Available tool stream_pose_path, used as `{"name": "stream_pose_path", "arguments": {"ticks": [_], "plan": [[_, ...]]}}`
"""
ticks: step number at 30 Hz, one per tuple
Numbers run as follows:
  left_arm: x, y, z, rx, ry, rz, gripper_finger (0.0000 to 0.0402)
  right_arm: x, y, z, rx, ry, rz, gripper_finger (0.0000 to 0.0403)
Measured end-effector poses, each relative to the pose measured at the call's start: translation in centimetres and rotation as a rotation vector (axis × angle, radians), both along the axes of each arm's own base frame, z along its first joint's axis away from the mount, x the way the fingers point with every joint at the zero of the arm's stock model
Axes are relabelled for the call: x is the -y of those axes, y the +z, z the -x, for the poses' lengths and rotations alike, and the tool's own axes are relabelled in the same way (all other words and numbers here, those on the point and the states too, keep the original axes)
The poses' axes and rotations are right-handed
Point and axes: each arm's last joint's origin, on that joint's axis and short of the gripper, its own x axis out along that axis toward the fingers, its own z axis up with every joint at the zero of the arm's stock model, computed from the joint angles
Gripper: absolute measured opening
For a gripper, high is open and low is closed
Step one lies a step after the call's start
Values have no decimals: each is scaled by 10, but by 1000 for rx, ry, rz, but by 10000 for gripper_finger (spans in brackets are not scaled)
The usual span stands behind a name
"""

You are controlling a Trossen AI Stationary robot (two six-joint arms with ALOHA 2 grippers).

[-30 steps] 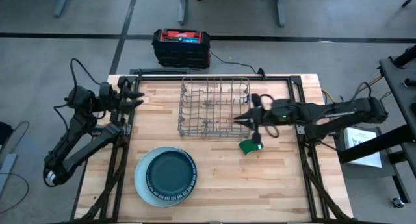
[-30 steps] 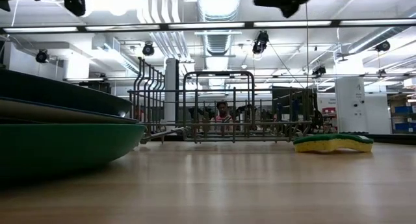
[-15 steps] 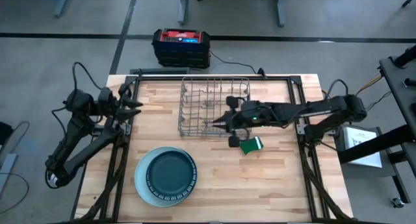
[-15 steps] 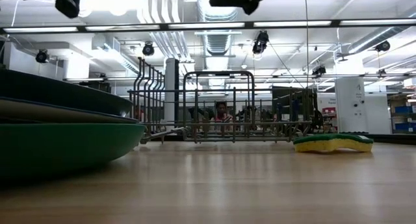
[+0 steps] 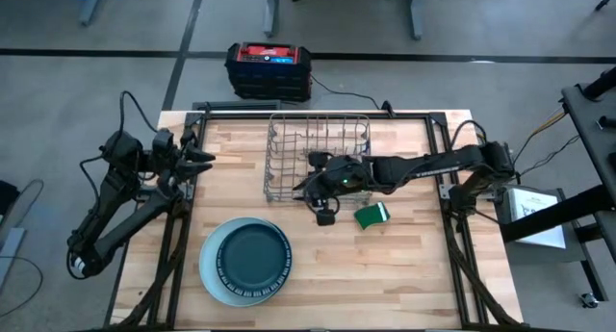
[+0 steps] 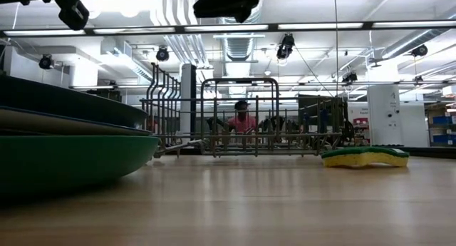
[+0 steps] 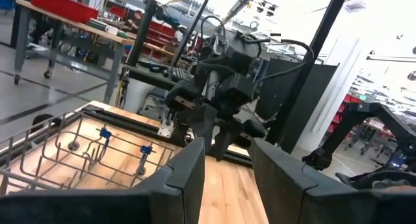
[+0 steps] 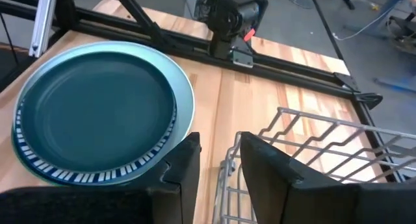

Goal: Sort dishes
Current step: Put the dark green plate into the dish rack

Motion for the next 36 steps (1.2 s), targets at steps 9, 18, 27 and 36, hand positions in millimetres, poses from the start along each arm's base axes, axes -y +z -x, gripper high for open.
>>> {"name": "stream_pose_path", "arguments": {"ticks": [9,18,27,36], "plan": [[-2,-3,-1,-9,23,-18,116,-2,-10,-20,-5,-16,-32,125],[0,-7,2,-27,66,-43,116,-11,-33,-49,-47,13,-102,133],[0,-8,2,-35,73,-115,116,-18,-43,-76,-45,24,-99,137],[1,-8,2,-34,76,-139,116,-33,-55,-105,-55,50,-93,136]]}}
